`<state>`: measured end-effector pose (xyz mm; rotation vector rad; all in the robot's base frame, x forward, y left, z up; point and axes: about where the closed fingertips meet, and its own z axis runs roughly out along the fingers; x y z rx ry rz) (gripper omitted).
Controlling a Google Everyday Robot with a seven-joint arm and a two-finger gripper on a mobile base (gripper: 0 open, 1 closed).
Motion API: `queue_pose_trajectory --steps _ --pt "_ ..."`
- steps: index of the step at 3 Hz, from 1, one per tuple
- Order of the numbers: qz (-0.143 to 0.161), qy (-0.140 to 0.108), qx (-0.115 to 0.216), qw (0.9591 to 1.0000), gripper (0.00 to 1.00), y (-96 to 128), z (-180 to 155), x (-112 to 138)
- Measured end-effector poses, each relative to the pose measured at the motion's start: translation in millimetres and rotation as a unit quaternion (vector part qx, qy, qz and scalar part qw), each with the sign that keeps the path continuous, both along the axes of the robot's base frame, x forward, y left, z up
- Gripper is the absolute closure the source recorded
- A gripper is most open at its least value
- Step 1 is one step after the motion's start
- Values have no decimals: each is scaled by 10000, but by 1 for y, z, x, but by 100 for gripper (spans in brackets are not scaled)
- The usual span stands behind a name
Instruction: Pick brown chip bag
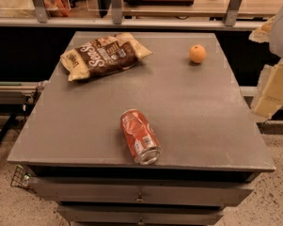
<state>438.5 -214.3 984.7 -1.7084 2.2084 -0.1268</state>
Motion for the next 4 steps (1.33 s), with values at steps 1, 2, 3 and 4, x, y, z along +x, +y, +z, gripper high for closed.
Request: queue_pose_trajectory --steps 1,2,3,4 --pt "0 -1 0 10000 0 0 0 0" --pt "112 -331 261 9990 0 19 4 30" --pt "243 -751 637 9948 0 46 7 74" --pt "329 -1042 901 9899 0 64 10 105"
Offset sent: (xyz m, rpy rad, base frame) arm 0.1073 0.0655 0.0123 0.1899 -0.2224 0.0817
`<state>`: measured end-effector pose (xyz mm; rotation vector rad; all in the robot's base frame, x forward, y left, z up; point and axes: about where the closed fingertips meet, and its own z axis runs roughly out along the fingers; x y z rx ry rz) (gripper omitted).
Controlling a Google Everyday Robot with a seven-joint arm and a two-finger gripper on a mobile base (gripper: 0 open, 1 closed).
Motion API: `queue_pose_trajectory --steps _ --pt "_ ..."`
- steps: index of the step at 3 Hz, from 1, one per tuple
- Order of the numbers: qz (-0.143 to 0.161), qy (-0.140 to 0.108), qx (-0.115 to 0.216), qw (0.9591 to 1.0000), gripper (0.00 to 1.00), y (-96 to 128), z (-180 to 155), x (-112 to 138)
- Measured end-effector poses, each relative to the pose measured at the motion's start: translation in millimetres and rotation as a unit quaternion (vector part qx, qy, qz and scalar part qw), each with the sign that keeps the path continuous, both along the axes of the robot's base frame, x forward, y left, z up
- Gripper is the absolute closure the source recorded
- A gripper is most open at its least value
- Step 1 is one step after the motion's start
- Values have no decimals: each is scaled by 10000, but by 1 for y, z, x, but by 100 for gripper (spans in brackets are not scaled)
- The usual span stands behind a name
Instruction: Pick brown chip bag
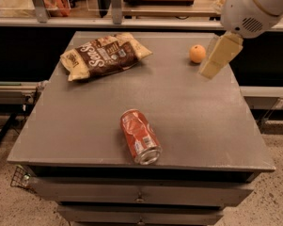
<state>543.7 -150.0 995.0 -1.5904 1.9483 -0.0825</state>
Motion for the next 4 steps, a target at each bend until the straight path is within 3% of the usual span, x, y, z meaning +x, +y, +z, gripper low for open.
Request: queue_pose_trajectory --steps 1,2,3,4 --pt "55 -150 155 9998 0 11 0 18" --pt "60 -162 168 9997 0 12 0 20" --pt "-10 -217 413 9989 0 22 -7 28" --pt "-244 -304 1086 9933 0 60 -31 62"
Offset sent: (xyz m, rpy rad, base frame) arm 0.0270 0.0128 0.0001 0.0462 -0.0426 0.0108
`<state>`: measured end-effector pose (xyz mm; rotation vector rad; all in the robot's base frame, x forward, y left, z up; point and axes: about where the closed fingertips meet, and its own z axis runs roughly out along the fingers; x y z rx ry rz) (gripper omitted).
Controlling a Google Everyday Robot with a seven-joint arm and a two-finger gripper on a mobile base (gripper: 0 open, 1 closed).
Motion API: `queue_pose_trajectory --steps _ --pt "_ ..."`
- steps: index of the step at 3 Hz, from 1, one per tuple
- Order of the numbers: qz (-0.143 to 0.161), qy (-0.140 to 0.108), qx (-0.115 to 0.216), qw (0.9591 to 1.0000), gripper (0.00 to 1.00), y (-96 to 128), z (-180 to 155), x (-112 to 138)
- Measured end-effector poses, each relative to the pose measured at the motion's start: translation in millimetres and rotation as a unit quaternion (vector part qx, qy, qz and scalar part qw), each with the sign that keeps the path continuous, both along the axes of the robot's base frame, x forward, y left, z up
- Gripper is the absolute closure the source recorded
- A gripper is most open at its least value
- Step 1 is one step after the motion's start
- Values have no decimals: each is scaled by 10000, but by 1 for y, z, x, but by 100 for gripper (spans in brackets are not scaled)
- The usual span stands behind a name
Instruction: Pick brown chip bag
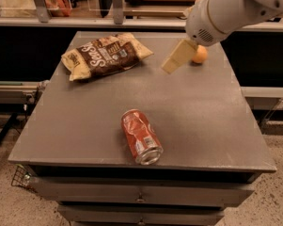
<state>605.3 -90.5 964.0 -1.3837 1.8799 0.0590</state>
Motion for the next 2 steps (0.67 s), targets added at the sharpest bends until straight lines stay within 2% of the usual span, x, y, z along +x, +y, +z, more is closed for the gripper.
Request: queue_pose_trajectory --steps 1,2 --pt "-175 -105 585 9981 0 36 -11 34" --pt "-391 -87 940 9948 0 62 -25 65"
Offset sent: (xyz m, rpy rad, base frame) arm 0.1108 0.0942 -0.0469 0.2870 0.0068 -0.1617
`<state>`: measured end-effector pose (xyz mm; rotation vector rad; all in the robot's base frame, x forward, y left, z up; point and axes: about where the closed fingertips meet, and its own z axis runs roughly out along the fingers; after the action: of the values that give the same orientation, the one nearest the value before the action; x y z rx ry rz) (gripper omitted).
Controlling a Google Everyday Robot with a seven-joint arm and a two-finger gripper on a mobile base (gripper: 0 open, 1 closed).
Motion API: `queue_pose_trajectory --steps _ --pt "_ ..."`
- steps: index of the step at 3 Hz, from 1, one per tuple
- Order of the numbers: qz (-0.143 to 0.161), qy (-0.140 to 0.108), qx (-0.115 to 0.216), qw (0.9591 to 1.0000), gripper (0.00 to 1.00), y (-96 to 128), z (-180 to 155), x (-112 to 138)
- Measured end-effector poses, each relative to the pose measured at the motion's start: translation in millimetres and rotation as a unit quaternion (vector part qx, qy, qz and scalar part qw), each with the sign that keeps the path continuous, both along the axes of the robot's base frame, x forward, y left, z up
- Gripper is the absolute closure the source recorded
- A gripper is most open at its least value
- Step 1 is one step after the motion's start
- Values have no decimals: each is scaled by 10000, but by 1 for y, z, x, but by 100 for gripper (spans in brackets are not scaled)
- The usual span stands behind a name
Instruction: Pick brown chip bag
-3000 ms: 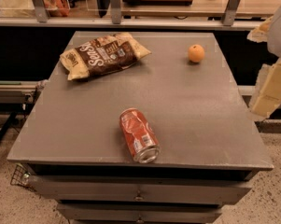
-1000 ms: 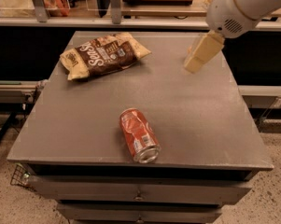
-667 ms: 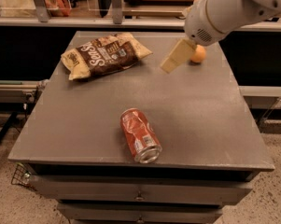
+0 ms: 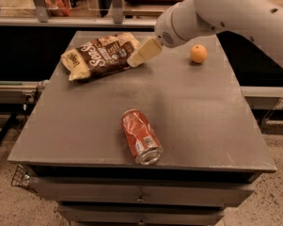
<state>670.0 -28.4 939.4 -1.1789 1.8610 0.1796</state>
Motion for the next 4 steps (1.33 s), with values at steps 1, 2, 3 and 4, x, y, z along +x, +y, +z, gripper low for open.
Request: queue_pose_trajectory --steps 1,2,3,4 --pt "-289 184 187 9992 0 15 -27 28" --pt "-540 362 271 9975 0 21 -54 52" --pt "-631 499 458 9957 18 30 -74 70" --pt "-679 610 612 9939 42 30 -81 75"
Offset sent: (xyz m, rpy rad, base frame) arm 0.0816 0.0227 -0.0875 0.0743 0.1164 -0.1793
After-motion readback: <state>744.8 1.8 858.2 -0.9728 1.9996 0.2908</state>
